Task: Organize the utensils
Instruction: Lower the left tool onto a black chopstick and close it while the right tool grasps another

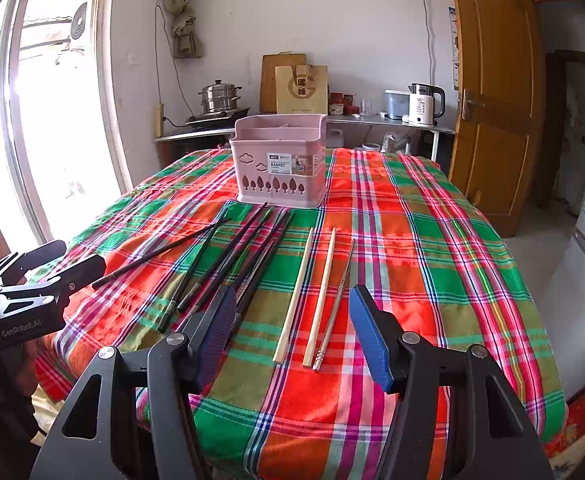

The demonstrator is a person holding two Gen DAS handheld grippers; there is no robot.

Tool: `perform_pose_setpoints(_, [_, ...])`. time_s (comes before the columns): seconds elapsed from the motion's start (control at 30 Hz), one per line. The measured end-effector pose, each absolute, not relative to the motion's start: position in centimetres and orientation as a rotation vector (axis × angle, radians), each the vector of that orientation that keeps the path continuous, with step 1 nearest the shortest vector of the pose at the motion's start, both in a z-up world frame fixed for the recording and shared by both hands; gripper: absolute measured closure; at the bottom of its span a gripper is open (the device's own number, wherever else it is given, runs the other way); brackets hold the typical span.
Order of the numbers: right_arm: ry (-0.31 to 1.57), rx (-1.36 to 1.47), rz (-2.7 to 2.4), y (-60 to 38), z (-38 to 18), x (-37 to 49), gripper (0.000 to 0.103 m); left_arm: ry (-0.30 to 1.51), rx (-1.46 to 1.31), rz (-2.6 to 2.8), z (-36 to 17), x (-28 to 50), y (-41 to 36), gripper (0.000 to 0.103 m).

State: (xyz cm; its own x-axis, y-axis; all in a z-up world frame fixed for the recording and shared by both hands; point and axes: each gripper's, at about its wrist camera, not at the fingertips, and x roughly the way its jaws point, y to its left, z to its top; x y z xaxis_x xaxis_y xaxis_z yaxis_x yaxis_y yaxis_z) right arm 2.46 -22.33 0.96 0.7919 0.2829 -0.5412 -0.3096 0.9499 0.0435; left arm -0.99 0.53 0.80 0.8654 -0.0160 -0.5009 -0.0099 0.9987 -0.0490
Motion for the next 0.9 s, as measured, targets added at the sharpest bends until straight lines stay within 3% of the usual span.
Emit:
perform_pose_setpoints(0.53, [0.599,-0.044,0.337,-21.7,0.5,4.5,0.043,0.621,-0.069,-0.041,0.0,3.4,1.6,0.008])
perform_pose_setpoints(0.7, [0.629,-0.042,0.361,-20.8,0.4,6.9,0.043,0.69,-0.013,-0.073,-0.5,7.2,1.8,0.016])
perform_pose_setpoints(0.9, [0.682,-0.039,0.385,-19.5,0.0,10.7,0.046,0.808,0.047,-0.08,-1.9,13.3,3.4,0.038])
